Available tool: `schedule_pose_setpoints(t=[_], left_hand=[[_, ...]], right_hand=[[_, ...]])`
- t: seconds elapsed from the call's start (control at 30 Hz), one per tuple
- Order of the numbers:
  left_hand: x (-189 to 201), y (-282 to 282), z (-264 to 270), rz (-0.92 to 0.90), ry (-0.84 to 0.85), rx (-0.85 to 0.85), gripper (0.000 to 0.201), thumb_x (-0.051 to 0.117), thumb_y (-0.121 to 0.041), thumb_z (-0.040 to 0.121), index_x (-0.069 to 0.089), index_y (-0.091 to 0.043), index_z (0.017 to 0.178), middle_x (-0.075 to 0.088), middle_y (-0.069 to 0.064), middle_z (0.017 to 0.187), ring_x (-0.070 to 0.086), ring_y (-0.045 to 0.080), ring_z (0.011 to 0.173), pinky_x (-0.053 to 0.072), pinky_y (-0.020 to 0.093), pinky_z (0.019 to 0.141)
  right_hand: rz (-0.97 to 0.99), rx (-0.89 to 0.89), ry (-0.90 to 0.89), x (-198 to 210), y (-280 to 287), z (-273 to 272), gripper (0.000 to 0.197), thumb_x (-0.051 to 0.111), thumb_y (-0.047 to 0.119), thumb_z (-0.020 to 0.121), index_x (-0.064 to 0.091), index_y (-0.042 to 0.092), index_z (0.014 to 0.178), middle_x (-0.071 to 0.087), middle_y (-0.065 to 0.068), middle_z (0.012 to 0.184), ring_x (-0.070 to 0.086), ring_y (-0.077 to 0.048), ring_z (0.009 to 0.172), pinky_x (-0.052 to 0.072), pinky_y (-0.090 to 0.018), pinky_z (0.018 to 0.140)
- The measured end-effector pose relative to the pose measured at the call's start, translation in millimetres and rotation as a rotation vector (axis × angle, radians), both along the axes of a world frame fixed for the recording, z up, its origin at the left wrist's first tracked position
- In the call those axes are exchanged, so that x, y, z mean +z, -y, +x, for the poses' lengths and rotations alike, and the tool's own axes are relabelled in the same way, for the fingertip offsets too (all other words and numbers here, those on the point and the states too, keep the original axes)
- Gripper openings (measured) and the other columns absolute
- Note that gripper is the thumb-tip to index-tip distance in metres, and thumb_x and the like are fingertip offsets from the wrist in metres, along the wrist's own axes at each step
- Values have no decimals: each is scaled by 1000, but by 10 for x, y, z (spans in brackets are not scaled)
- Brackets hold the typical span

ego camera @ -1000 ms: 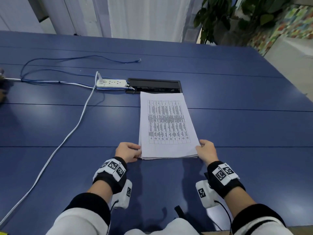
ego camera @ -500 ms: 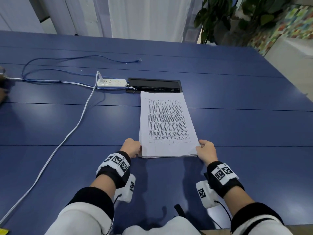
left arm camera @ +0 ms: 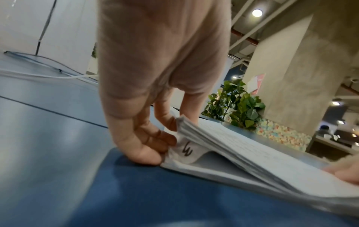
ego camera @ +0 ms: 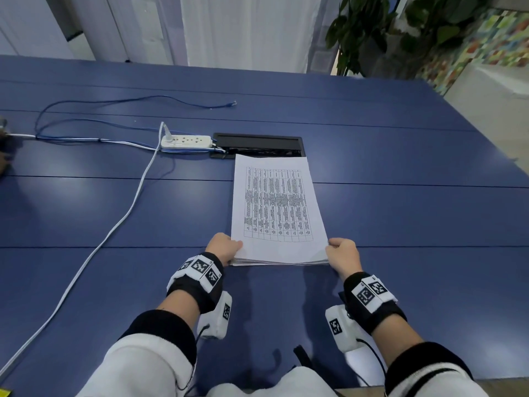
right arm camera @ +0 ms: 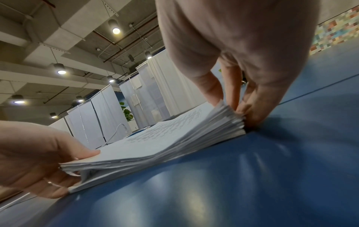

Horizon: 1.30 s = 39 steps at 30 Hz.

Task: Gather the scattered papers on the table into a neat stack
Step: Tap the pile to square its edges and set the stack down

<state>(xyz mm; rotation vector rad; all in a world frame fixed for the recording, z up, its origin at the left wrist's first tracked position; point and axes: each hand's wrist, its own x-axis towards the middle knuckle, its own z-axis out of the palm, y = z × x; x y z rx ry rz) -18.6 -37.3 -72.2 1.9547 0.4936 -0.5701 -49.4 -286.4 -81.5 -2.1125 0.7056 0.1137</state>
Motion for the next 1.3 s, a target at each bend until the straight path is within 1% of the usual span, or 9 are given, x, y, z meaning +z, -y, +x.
schedule_pose_setpoints(t=[0.23, 0.3, 0.5, 0.57, 0.7, 0.73, 0.9, 1.03, 1.3], left_hand=[[-6, 5, -79, 267, 90, -65, 32, 60, -20, 84, 55, 2, 107, 51, 18, 116, 47, 34, 116, 40, 32, 94], [34, 25, -79, 285, 88, -114, 15, 49, -13, 89, 52, -2, 79, 52, 16, 94, 47, 38, 117, 39, 32, 90], [84, -3, -12, 250, 72, -103, 30, 44, 2, 86, 43, 4, 57, 46, 19, 61, 49, 38, 111, 41, 44, 67], [70, -27, -2, 224, 76, -48, 36, 45, 4, 82, 28, -8, 53, 30, 7, 55, 35, 32, 54, 33, 34, 58], [70, -9, -6, 182, 87, -48, 35, 42, 4, 85, 33, -11, 55, 52, 24, 73, 55, 33, 70, 49, 38, 72], [86, -24, -11, 188, 108, -48, 35, 42, 2, 87, 35, -12, 55, 53, 23, 77, 55, 32, 75, 51, 37, 76], [78, -143, -78, 244, 126, -173, 38, 51, 2, 78, 35, -10, 45, 33, 6, 51, 31, 23, 56, 28, 25, 52], [48, -170, -147, 225, 68, -263, 12, 66, 2, 66, 69, 2, 77, 67, 7, 74, 60, 24, 69, 49, 24, 65], [41, 9, -280, 551, 160, -279, 28, 74, -8, 69, 60, -2, 92, 66, 15, 101, 63, 34, 96, 51, 35, 77]], right_hand=[[-51, -20, 10, 37, 18, 29, 25, 43, -7, 80, 59, -19, 95, 66, -25, 96, 58, -39, 96, 46, -36, 82], [-58, 49, -38, 38, 1, 29, 22, 40, -7, 78, 60, -14, 81, 56, -12, 75, 48, -25, 77, 40, -29, 69], [-53, 27, -62, 45, 42, 34, 17, 44, -6, 74, 56, -11, 62, 44, -14, 58, 36, -15, 62, 29, -27, 55], [-54, 37, -63, 35, 89, 30, 23, 50, -5, 74, 53, -3, 52, 39, -1, 56, 32, -14, 58, 27, -27, 51], [-60, 87, -49, -60, 89, 28, 18, 51, -4, 69, 64, -11, 79, 53, -20, 102, 53, -7, 72, 43, -30, 54], [-49, 89, -65, -83, 126, 36, 17, 52, -1, 66, 64, -10, 75, 35, 10, 77, 46, -10, 65, 42, -29, 54], [77, 19, -64, -107, 279, 90, 18, 40, 17, 62, 46, 15, 44, 37, -6, 62, 33, -20, 67, 40, -34, 62], [131, 241, -104, 111, 170, -45, 11, 62, 25, 74, 66, 15, 72, 63, 3, 66, 54, -15, 60, 46, -24, 65], [-278, 449, -104, 95, 151, -105, 29, 69, 2, 65, 69, 3, 94, 72, -9, 91, 65, -24, 85, 48, -26, 67]])
